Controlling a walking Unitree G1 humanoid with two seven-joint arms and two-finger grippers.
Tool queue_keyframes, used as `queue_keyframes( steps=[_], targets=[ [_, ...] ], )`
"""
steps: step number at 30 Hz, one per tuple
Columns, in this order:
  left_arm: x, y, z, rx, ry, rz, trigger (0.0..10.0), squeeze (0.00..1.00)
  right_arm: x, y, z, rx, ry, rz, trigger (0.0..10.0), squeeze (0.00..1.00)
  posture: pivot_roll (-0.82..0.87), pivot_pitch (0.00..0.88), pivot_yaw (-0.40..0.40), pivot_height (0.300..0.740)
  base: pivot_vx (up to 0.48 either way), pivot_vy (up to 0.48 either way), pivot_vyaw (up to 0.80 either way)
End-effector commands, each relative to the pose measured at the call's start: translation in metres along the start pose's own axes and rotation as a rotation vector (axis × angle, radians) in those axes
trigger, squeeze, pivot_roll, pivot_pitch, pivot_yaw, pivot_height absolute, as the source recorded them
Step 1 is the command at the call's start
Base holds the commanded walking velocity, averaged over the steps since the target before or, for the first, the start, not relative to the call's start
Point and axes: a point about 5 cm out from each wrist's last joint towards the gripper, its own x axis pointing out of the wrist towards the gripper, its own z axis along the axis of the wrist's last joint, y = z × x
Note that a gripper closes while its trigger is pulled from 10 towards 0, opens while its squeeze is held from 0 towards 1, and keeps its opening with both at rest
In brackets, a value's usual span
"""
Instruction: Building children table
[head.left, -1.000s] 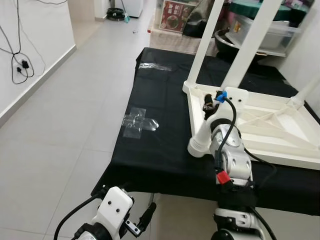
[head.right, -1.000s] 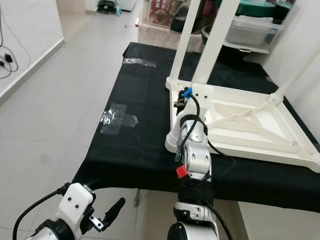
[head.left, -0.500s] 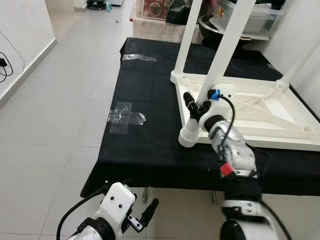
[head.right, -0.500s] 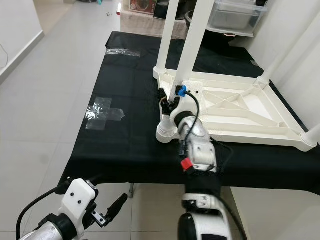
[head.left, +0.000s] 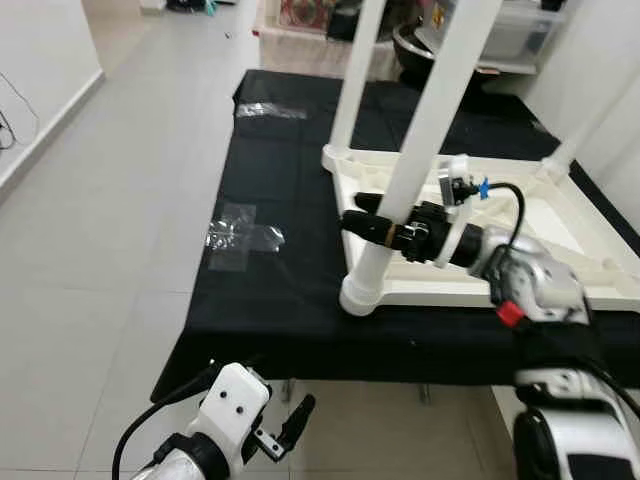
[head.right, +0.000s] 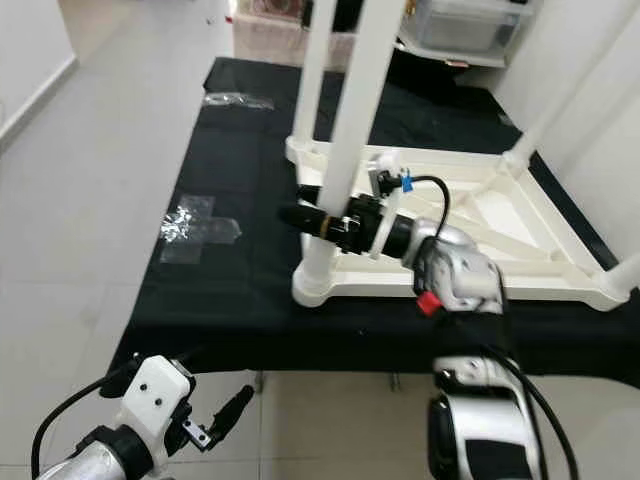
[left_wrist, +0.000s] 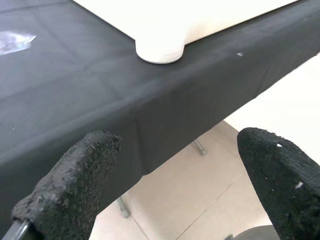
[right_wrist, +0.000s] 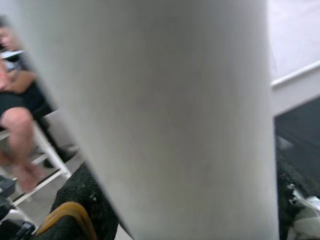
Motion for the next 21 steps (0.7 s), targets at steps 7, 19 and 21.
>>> queue_keyframes(
  steps=[7,19,21],
  targets=[
    [-0.002,-0.003,-0.002,-0.009,0.018,0.006,10.0,0.00,0.019,-0.007,0.012,-0.055,-0.076,0.072,0.0,0.00,0.14,0.132,-0.148,0.740,0.000,0.000,0.00],
    [-0.001,-0.001,-0.002,-0.013,0.016,0.006,10.0,0.00,0.020,-0.025,-0.004,-0.224,-0.097,-0.628,0.0,0.00,0.12,0.142,-0.135,0.740,0.000,0.000,0.00],
    [-0.001,0.000,-0.002,-0.012,0.017,0.005,10.0,0.00,0.007,-0.031,-0.009,-0.199,-0.098,-0.938,0.0,0.00,0.11,0.148,-0.132,0.740,0.000,0.000,0.00]
  ],
)
